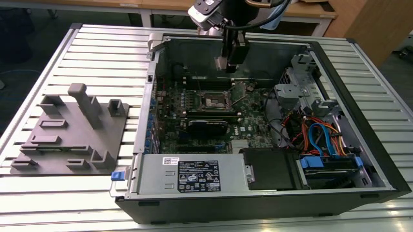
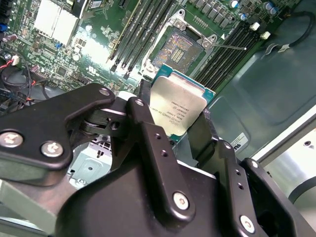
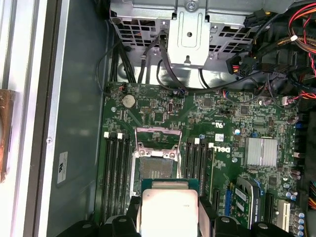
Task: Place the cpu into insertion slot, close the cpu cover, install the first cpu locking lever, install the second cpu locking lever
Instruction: 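Place the cpu into insertion slot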
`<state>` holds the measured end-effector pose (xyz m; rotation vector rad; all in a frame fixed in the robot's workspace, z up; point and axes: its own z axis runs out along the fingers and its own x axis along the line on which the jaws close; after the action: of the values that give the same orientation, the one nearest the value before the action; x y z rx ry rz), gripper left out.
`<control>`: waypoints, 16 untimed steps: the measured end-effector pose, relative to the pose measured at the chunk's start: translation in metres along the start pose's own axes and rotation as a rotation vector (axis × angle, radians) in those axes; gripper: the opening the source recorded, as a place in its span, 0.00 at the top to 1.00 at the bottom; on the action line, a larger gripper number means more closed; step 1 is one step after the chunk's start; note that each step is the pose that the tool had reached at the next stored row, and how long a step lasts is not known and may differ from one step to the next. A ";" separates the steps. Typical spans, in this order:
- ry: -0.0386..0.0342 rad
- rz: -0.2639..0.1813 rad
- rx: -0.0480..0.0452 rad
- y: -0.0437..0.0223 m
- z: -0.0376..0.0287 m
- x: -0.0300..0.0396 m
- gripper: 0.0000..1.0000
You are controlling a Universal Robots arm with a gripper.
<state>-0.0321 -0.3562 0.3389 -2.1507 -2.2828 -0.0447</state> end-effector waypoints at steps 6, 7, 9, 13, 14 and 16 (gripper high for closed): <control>-0.0004 0.000 0.0000 0.0000 0.0000 0.0000 0.46; -0.0005 0.000 0.0000 0.0000 0.0000 0.0000 0.46; -0.0004 0.000 0.0000 0.0000 0.0000 0.0000 0.46; -0.0005 0.000 0.0000 0.0000 0.0000 0.0000 0.46; -0.0005 0.000 0.0000 0.0000 0.0001 0.0000 0.46; -0.0005 0.000 0.0000 0.0000 0.0008 0.0001 0.46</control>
<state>-0.0320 -0.3561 0.3381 -2.1509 -2.2830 -0.0442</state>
